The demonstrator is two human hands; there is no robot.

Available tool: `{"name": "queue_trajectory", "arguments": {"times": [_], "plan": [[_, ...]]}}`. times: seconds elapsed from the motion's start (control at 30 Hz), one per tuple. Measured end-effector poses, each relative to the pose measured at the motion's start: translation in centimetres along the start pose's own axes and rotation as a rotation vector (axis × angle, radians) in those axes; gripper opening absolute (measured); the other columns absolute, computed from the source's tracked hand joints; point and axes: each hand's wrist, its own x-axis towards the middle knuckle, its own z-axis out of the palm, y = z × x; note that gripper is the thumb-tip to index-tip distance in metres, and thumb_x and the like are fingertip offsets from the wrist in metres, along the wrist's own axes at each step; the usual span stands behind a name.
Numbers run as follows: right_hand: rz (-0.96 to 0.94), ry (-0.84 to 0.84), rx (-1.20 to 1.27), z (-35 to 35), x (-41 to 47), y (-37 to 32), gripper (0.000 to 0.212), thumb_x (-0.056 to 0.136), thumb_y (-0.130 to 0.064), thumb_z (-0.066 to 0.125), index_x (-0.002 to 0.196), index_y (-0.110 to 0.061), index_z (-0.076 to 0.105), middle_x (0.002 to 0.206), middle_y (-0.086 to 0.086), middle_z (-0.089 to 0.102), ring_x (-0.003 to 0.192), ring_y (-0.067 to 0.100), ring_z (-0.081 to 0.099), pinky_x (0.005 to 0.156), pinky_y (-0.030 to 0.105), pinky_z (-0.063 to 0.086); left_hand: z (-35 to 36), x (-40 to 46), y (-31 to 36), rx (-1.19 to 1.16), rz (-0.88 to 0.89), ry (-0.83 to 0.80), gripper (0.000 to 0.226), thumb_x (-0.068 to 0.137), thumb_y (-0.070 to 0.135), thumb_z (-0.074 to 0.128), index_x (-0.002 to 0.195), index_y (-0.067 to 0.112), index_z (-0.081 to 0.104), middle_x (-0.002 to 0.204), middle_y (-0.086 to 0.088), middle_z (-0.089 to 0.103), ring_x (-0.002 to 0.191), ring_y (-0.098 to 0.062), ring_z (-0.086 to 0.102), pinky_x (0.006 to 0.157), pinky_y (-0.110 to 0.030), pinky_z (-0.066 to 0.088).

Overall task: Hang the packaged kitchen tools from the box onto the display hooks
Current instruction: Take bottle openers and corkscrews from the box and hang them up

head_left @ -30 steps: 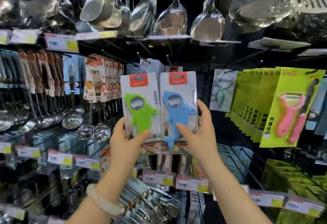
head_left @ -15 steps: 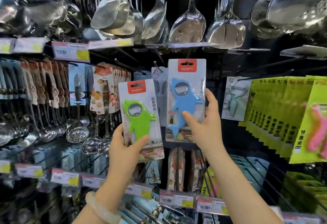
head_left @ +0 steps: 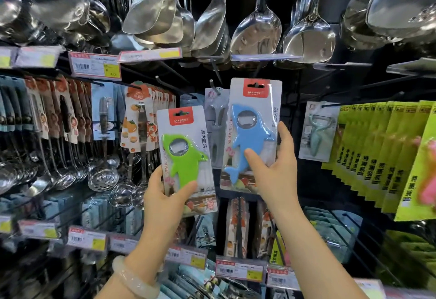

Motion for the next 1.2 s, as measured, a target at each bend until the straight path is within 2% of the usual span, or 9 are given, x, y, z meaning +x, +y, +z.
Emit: {"name": "queue_trajectory", "arguments": {"times": [0.13,0.23,0.4,0.5,0.67,0.77,0.87,1.07,1.2], "plan": [[0.013,0.002,-0.011,-0.4,-0.3,-0.6,0.075,0.089,-0.015,0.063,0.149,-0.026,0.02,0.145,-0.019,0.03,0.117,-0.016,0.025,0.1,0.012,0.026,-0.1,0.1,-0.1,-0.027,-0.01,-0.003,0.053,0.082,0.001,0.068,0.125,0.023,0.047,0.109,0.006,0.063,0.082,-0.009,0.065,0.049,-0.019,0.054],[0.049,-0.017,-0.03,-0.4,0.2,-0.6,0.076,0.088,-0.015,0.064,0.149,-0.024,0.021,0.148,-0.013,0.033,0.126,-0.005,0.035,0.105,0.02,0.032,-0.2,0.3,-0.3,-0.008,-0.021,0.011,0.062,0.081,0.004,0.071,0.135,0.018,0.044,0.121,-0.001,0.061,0.1,-0.023,0.065,0.075,-0.041,0.059],[0.085,-0.014,-0.135,0.1,2.4,1.1,0.073,0.089,-0.008,0.06,0.148,-0.025,0.021,0.134,-0.006,0.044,0.077,-0.017,0.054,0.049,0.003,0.041,-0.1,0.2,-0.3,-0.035,-0.011,0.0,0.051,0.081,0.0,0.069,0.121,0.025,0.049,0.114,0.0,0.065,0.097,-0.028,0.065,0.07,-0.038,0.059],[0.087,-0.032,-0.241,0.1,3.2,2.1,0.078,0.089,-0.013,0.06,0.15,-0.028,0.014,0.144,0.0,0.037,0.101,0.006,0.054,0.066,0.005,0.04,0.3,0.0,-0.3,-0.033,-0.004,-0.026,0.05,0.082,-0.001,0.069,0.109,0.036,0.048,0.108,0.008,0.064,0.099,-0.031,0.064,0.082,-0.044,0.055],[0.04,-0.063,-0.228,0.5,1.2,2.2,0.077,0.089,-0.026,0.062,0.15,-0.024,0.015,0.14,0.004,0.035,0.107,0.0,0.037,0.08,0.004,0.03,1.1,-0.2,-1.0,-0.034,0.01,-0.078,0.049,0.082,-0.003,0.067,0.115,0.029,0.05,0.105,0.006,0.067,0.084,-0.009,0.069,0.065,-0.037,0.059],[0.079,-0.252,-0.099,1.5,-1.6,2.6,0.075,0.087,-0.028,0.065,0.147,-0.029,0.019,0.122,-0.01,0.054,0.109,0.002,0.054,0.089,0.02,0.045,2.0,-0.4,-1.7,-0.012,0.043,-0.148,0.052,0.084,-0.003,0.065,0.124,0.027,0.052,0.112,0.003,0.069,0.098,-0.023,0.067,0.074,-0.049,0.057],[0.088,-0.274,0.003,2.2,-3.7,3.5,0.077,0.087,-0.015,0.066,0.145,-0.038,0.02,0.135,-0.017,0.048,0.119,0.001,0.053,0.095,0.032,0.051,2.9,-0.8,-1.9,-0.039,0.073,-0.212,0.054,0.086,-0.007,0.06,0.131,0.022,0.05,0.113,0.008,0.069,0.107,-0.012,0.065,0.086,-0.036,0.056],[0.017,-0.14,0.086,0.6,-3.1,2.1,0.078,0.088,-0.006,0.062,0.143,-0.039,0.018,0.141,-0.025,0.032,0.11,-0.029,0.04,0.083,0.002,0.043,4.9,-0.5,-0.8,0.015,0.178,-0.27,0.069,0.087,0.004,0.064,0.143,0.03,0.032,0.141,0.004,0.05,0.126,-0.009,0.051,0.097,-0.034,0.05],[-0.051,-0.069,0.055,-0.2,-1.2,1.2,0.078,0.087,-0.007,0.063,0.135,-0.054,0.025,0.144,0.003,0.045,0.126,0.014,0.051,0.095,0.032,0.052,6.6,0.3,1.1,0.021,0.234,-0.258,0.075,0.087,0.001,0.063,0.137,0.044,0.026,0.146,-0.001,0.043,0.131,-0.013,0.046,0.098,-0.027,0.049]]}}
